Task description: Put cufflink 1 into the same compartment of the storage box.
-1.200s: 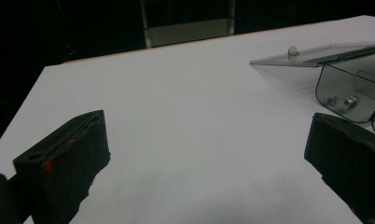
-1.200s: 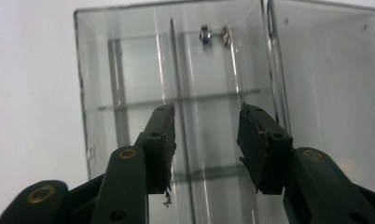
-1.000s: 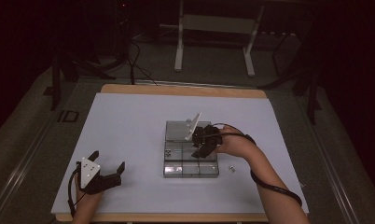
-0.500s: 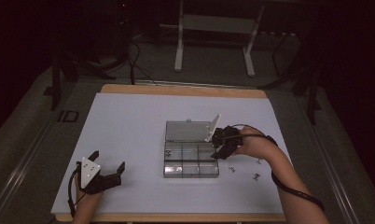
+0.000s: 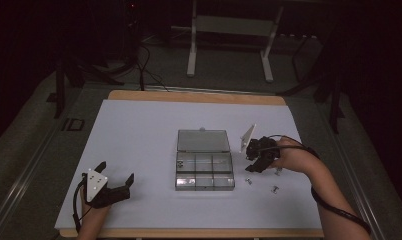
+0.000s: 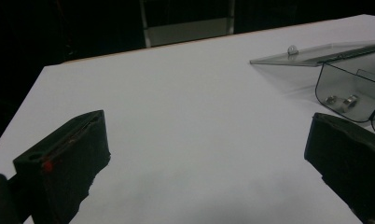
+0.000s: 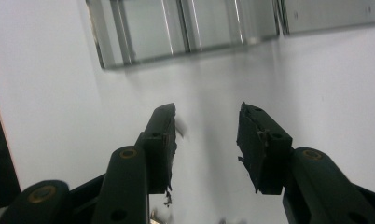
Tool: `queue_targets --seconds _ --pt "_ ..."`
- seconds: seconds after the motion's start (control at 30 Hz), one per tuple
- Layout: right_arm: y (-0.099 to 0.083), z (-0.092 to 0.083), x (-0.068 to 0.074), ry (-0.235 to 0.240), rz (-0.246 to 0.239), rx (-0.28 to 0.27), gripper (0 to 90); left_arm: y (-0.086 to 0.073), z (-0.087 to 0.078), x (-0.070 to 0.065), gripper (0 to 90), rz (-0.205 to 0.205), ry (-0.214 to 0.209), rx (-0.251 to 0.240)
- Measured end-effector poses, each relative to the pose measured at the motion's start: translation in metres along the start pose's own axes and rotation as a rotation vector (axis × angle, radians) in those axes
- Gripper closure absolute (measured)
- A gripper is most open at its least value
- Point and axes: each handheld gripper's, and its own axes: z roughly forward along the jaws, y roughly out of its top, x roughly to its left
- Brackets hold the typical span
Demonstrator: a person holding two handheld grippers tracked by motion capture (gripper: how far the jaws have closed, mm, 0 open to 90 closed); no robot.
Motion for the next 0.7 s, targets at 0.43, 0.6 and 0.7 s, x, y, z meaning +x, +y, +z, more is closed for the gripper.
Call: queue_targets --seconds 0.43,0.6,0.7 --pt "-0.043 -0.009 -0.005 -0.025 0.062 0.087 53.4 0.0 0.0 0.0 0.9 0.001 -0.005 0.0" --pt "-0.062 -0.004 -0.007 -0.026 0.093 0.133 51.7 0.0 0.0 0.0 0.9 0.001 -0.003 0.0" --pt "-0.072 -0.002 -0.009 -0.018 0.104 0.155 51.8 0.0 0.0 0.0 0.9 0.0 -0.002 0.001"
